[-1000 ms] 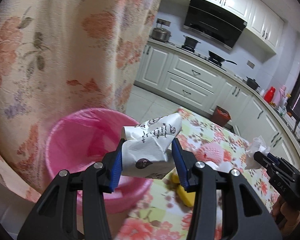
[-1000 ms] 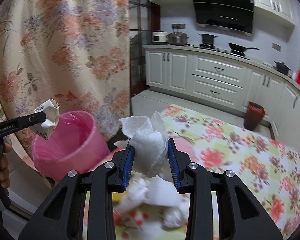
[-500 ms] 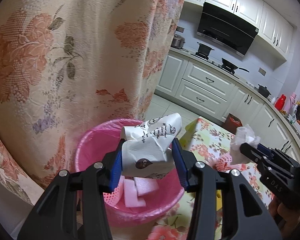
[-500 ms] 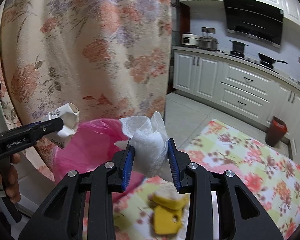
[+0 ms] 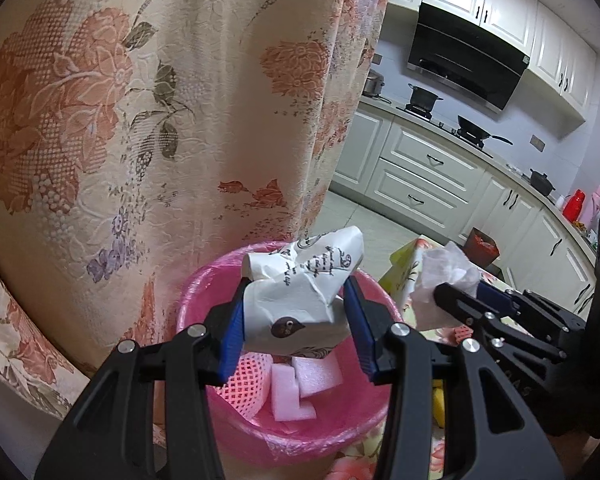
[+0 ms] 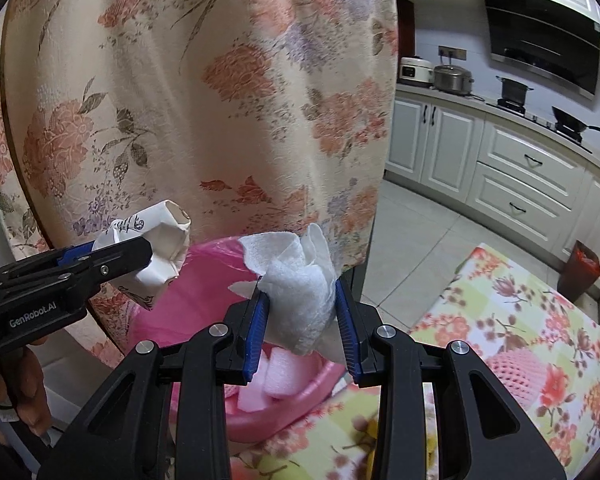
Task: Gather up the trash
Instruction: 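Open both tools to drop the tissue and wrapper into the wastebasket, then move both tools back over the trash on the table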
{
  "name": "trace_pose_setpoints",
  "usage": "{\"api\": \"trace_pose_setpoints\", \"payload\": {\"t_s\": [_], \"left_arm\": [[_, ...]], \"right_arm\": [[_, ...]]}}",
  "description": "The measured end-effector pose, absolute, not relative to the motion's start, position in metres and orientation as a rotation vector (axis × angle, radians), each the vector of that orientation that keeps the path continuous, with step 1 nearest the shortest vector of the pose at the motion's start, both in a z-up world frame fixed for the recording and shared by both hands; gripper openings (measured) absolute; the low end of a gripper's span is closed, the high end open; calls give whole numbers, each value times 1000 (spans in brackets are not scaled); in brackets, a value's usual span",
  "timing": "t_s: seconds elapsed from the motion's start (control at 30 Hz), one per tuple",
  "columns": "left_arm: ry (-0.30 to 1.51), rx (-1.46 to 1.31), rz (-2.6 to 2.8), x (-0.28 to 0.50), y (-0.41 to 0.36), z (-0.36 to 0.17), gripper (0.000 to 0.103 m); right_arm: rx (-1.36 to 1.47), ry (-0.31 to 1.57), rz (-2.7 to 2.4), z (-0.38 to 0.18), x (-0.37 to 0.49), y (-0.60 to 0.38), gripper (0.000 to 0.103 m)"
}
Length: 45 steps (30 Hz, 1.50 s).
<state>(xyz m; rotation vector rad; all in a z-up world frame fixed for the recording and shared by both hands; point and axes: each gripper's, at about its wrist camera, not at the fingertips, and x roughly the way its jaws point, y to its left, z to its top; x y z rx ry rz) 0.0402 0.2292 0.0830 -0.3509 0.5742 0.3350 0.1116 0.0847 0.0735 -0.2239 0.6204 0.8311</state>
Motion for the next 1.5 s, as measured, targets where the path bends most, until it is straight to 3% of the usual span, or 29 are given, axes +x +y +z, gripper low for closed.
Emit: {"api": "trace_pose_setpoints", "payload": {"t_s": [0.87,0.9,1.0,1.5], "left_arm": [[575,-373,355,41,241,78,46],[574,-378,353,40,241,78,48],[571,-383,357,39,242,79,68],[567,-385,348,36,235,80,68]], "right_arm": [[-267,658,880,55,114,115,34],[-269,658,880,54,114,116,35],[-272,661,877,53,114,117,58],[-262,639,803,55,113,86,63]]}}
